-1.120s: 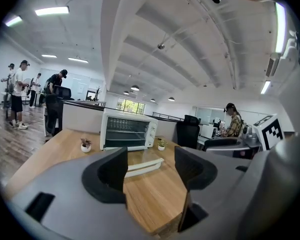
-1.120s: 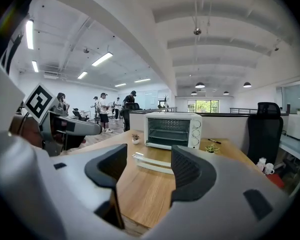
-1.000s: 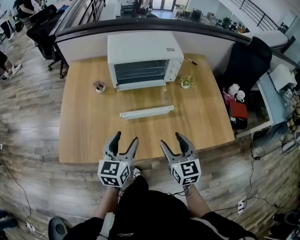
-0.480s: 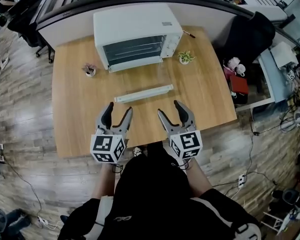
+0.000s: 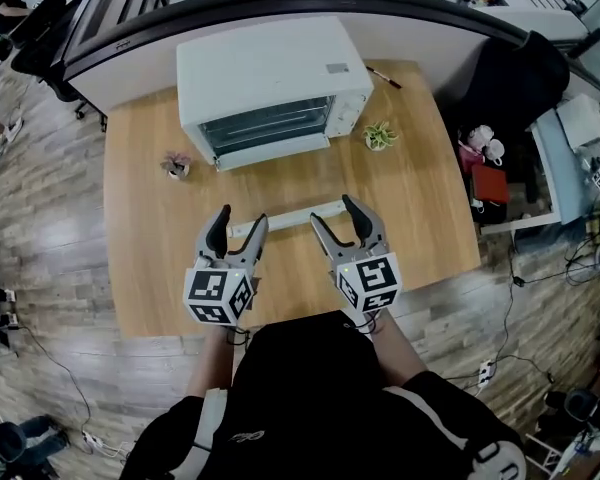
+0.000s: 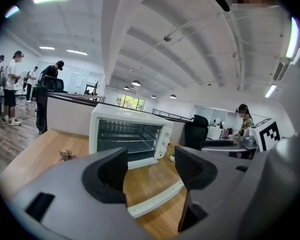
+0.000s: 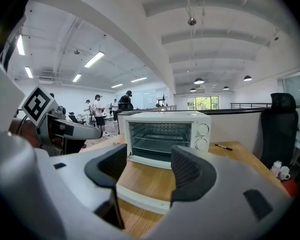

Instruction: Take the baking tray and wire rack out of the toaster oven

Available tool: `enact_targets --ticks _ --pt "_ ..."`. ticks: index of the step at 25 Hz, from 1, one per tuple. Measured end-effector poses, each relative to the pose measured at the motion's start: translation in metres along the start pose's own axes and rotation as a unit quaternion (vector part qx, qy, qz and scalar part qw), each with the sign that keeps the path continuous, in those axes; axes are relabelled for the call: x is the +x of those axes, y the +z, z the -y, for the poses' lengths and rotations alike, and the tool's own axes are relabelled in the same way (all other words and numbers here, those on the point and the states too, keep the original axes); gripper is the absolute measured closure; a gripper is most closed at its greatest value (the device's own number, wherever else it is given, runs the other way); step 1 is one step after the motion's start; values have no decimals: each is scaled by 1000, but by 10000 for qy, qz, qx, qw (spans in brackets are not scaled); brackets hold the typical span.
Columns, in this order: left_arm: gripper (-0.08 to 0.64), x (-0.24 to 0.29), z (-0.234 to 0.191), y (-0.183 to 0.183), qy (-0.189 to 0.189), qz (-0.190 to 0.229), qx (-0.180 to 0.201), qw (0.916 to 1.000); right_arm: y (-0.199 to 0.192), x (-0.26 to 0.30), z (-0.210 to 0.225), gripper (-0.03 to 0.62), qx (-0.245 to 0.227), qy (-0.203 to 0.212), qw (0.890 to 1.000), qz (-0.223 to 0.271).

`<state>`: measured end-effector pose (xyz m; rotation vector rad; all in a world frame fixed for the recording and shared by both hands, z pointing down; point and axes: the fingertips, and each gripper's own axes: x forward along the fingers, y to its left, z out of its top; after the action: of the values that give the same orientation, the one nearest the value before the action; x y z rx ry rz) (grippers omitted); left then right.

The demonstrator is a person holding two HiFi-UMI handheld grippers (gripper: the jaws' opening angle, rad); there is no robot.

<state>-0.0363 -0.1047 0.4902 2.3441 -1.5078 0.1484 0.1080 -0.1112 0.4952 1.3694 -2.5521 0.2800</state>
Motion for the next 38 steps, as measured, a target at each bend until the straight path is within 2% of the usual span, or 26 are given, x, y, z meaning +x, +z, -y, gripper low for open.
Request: enact_targets --ticks 9,13,21,27,34,38 --pt "284 74 -26 -2 210 -92 -587 9980 -1 70 49 307 197 309 9991 -231" --pt "284 102 -42 -9 273 -135 -1024 9943 -10 104 64 307 272 396 9983 -343" --pt "284 147 -81 -19 624 -164 -1525 9862 -17 162 87 307 482 550 9964 -419" --pt "284 171 -108 -15 789 178 -2135 9736 -28 199 96 311 1015 643 9919 -422" --pt "284 197 -137 -17 1034 259 -2394 9650 -35 236 104 313 1489 647 9858 -427" --pt "284 209 -149 -16 954 490 -2922 9503 -39 253 107 321 2175 657 9730 -414"
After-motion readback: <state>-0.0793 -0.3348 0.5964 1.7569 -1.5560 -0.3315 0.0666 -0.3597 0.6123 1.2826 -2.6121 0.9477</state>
